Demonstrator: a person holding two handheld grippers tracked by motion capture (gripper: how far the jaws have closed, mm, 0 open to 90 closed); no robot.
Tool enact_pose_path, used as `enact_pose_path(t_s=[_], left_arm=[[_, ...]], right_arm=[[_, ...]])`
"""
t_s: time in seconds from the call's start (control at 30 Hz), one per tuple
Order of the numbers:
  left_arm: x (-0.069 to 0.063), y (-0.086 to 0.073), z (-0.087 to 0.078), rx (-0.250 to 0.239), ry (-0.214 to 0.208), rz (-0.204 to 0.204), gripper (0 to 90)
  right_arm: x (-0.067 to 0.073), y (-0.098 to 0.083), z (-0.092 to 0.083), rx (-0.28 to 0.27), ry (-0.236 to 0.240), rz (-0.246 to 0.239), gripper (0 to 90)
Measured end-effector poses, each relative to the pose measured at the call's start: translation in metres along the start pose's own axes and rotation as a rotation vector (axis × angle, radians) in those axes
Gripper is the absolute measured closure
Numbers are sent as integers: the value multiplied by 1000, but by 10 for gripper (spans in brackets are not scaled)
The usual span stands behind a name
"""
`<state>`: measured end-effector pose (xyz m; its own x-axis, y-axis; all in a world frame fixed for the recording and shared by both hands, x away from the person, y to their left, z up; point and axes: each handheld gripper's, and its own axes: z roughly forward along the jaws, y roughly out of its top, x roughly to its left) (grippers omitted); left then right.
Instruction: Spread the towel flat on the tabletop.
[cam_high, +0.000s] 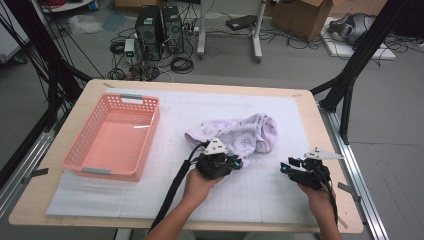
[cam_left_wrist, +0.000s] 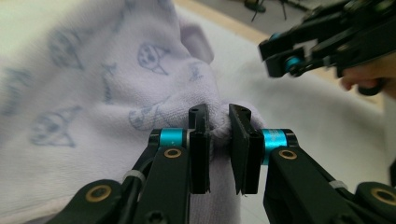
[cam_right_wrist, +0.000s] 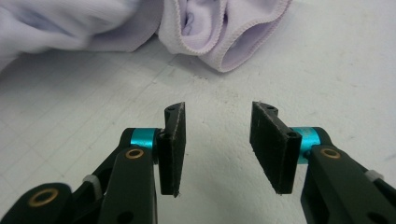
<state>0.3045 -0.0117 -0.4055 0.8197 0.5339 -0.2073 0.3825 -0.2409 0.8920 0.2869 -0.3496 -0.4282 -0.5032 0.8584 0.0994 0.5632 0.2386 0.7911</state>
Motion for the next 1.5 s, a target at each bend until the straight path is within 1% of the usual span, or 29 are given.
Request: enact_pose_path(t_s=[0.07,0.1,0.2,0.27,0.33,0.37,0.4,0.43,0.47,0.5,0.6,0.67,0.8,0.9,0.93,0.97,1.0,1.03,1.07,1.1,1.13,1.2,1.23,1.27,1.33,1.37,1.43,1.5], left_arm=[[8,1,-16,-20,20,-7,783],[13,0,-24,-32,34,-16,783],[31,-4,-46,-74,81,-63,784],[43,-8,-57,-86,123,-83,784],[53,-15,-66,-83,158,-104,784],[57,-18,-69,-82,172,-109,784],[60,-21,-72,-80,177,-115,784],[62,-24,-73,-82,182,-121,784],[64,-25,-74,-73,183,-119,784],[65,-25,-74,-73,187,-109,784],[66,-24,-73,-91,189,-107,784],[67,-24,-72,-89,192,-111,784],[69,-25,-71,-82,199,-102,784],[68,-25,-70,-79,201,-96,784],[68,-25,-70,-77,201,-94,784],[67,-25,-70,-74,200,-90,784],[67,-25,-70,-70,200,-86,783],[67,-25,-70,-69,199,-86,784],[66,-25,-70,-72,198,-88,784],[66,-25,-71,-71,196,-85,784],[65,-25,-71,-69,191,-84,784],[63,-25,-71,-69,184,-79,784],[63,-25,-71,-67,179,-81,784],[62,-25,-71,-64,173,-77,784],[61,-26,-73,-67,164,-84,785],[61,-27,-73,-72,156,-90,787],[60,-29,-75,-74,141,-106,789],[59,-31,-77,-67,137,-100,790]], right_arm=[[1,1,0,1,5,5,560],[2,1,1,-1,10,-2,571],[8,4,5,6,25,-6,592],[13,6,9,6,45,-11,609],[20,10,14,4,72,-24,624],[24,12,17,6,83,-35,631],[29,14,20,11,99,-41,647],[34,15,23,18,114,-49,669],[38,17,27,24,131,-66,702],[43,19,32,37,152,-81,706],[60,25,48,69,201,-115,708],[71,31,60,79,219,-148,678],[93,43,86,95,242,-185,554],[107,51,105,93,235,-197,474],[111,53,111,89,232,-202,470],[115,55,116,86,223,-215,498],[119,56,121,89,205,-235,536],[123,57,125,102,176,-265,589],[125,56,126,90,153,-299,669],[125,57,125,89,147,-317,821],[124,57,123,98,146,-326,851],[118,56,116,123,191,-330,867],[114,54,110,135,191,-345,869],[110,50,103,144,192,-350,870],[96,43,84,143,218,-345,871],[88,38,73,141,222,-339,872],[69,27,50,139,233,-303,872],[49,16,28,131,222,-269,872]])
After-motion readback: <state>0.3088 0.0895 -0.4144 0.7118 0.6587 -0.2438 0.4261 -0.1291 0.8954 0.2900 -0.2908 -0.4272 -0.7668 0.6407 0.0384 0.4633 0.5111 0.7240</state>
